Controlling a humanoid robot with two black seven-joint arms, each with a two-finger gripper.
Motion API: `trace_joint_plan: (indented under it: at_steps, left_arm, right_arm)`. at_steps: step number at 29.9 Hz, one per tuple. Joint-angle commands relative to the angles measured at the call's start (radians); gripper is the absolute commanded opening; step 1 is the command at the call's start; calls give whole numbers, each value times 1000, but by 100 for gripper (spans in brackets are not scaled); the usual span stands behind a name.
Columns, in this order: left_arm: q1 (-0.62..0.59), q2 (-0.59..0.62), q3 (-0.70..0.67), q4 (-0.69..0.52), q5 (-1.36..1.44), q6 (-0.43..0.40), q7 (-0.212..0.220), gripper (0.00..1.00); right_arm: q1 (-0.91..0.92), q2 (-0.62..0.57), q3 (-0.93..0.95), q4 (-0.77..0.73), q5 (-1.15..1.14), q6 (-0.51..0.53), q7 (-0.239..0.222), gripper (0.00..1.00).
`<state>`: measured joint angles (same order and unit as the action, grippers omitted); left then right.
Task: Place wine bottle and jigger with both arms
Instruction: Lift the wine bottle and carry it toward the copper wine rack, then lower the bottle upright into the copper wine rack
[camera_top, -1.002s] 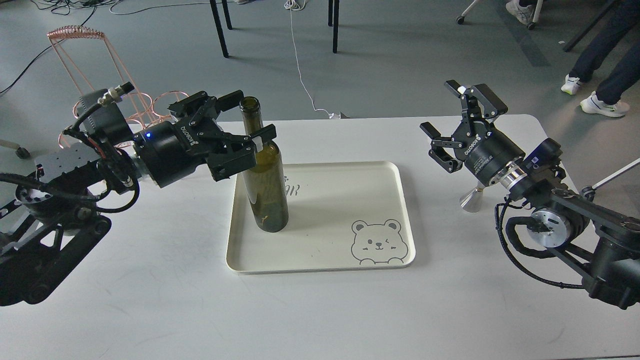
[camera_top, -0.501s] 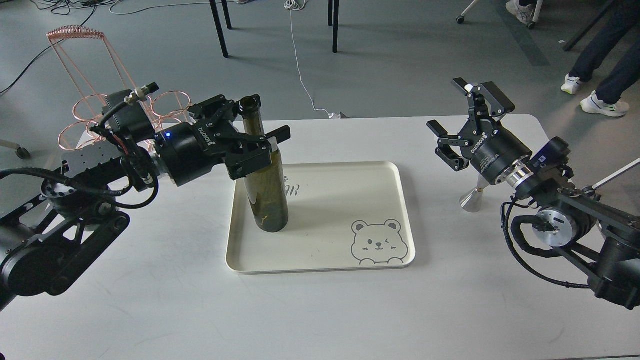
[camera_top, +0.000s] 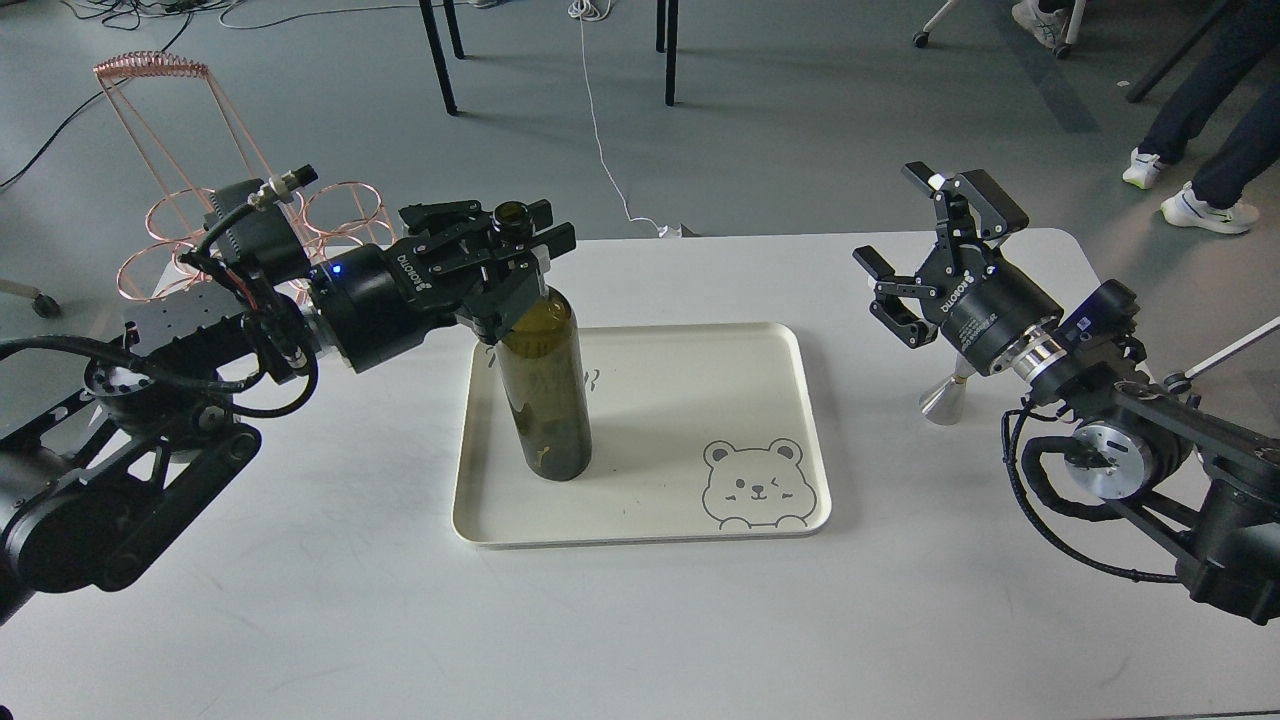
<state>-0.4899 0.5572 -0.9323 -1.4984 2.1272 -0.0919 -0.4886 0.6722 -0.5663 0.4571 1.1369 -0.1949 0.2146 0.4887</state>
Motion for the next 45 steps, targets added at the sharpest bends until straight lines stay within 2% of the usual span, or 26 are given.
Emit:
trace_joint_plan:
  at_steps: [1,5,10,19,26,33,36,45]
  left_arm:
    - [-6,3,-3,-8,-4,1,0,21]
    - [-50,19,-19,-11,-15,4,0,21]
    - [-189,113,-16,7,-139,1,0,22]
    - [-375,262,1,294,-254,-8,0,23]
    - [-400,300,1,454,-257,-5,0,23]
    - [-429,291,82,533,-260,4,0,23]
    - [-434,287,115,569,-262,46,0,23]
    - [-463,245,144,618,-263,60,0,23]
  right_arm:
    - [0,0,0,0,0,-12,0,98]
    - [0,2,0,0,0,-20,0,98]
    - [-5,2,-1,0,0,-20,0,98]
    - [-8,2,-1,0,0,-27,0,98]
    - [-10,3,-1,0,-1,-27,0,98]
    - [-16,2,-1,0,-1,-27,0,98]
    - [-16,2,-1,0,-1,-27,0,98]
    - [-16,2,-1,0,-1,-29,0,98]
